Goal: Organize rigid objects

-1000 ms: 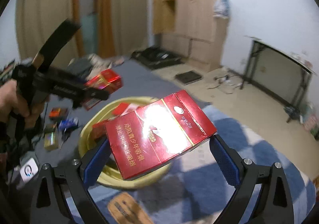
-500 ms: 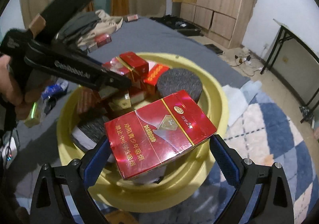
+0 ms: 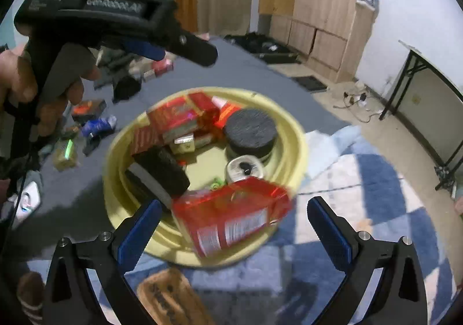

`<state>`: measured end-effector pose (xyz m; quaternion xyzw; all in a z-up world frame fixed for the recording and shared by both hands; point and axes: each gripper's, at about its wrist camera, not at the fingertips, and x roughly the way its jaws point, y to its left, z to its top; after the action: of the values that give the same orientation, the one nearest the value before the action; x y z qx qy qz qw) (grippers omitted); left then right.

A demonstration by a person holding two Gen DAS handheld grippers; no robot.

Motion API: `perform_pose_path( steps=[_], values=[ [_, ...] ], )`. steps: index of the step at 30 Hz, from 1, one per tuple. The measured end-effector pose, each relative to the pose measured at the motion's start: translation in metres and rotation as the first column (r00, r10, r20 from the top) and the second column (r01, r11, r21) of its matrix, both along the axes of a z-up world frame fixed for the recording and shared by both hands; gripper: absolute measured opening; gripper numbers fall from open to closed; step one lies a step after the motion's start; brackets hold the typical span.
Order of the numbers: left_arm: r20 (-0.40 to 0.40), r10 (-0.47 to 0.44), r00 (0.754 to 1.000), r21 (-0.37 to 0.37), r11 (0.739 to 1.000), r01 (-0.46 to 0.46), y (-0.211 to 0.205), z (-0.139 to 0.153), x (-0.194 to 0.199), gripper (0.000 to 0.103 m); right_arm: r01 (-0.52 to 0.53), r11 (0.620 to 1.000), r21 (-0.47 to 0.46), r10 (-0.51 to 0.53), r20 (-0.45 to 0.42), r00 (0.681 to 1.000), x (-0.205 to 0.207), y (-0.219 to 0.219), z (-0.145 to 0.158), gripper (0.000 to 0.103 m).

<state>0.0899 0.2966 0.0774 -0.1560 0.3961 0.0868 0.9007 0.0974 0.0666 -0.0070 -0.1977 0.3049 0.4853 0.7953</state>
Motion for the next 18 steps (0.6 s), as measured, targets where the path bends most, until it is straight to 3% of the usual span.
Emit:
perform_pose_path(
  steps=[4, 8, 11, 14, 15, 18],
  values=[
    [0.029, 0.046, 0.998, -0.070, 0.997, -0.044, -0.003, 0.019, -0.014, 0.103, 0.032, 0.999, -0.016, -0.032, 0.011, 0.999, -0.001, -0.004, 0.012, 0.103],
    [0.040, 0.076, 0.996, 0.009, 0.997, -0.076, -0.035, 0.019, -0.036, 0.103, 0.067, 0.995, 0.067, -0.070, 0.036, 0.997, -0.008, -0.033, 0.019, 0.103],
    [0.064, 0.034, 0.997, 0.018, 0.999, -0.035, -0.074, 0.007, -0.048, 0.103, 0.112, 0.993, 0.041, -0.113, 0.014, 0.994, -0.002, -0.054, 0.017, 0.103],
    [0.015, -0.026, 1.000, -0.010, 1.000, 0.026, -0.089, -0.008, -0.041, 0.103, 0.077, 0.997, -0.015, -0.076, 0.052, 0.996, -0.012, -0.071, 0.019, 0.103],
    [0.002, -0.037, 0.999, -0.009, 0.999, 0.037, -0.090, -0.011, -0.038, 0.103, 0.067, 0.997, -0.029, -0.066, 0.035, 0.997, -0.014, -0.076, 0.018, 0.103],
    [0.007, -0.027, 1.000, -0.004, 1.000, 0.027, -0.087, -0.011, -0.032, 0.103, 0.104, 0.994, -0.030, -0.107, -0.131, 0.986, -0.011, -0.086, 0.002, 0.103]
  ],
)
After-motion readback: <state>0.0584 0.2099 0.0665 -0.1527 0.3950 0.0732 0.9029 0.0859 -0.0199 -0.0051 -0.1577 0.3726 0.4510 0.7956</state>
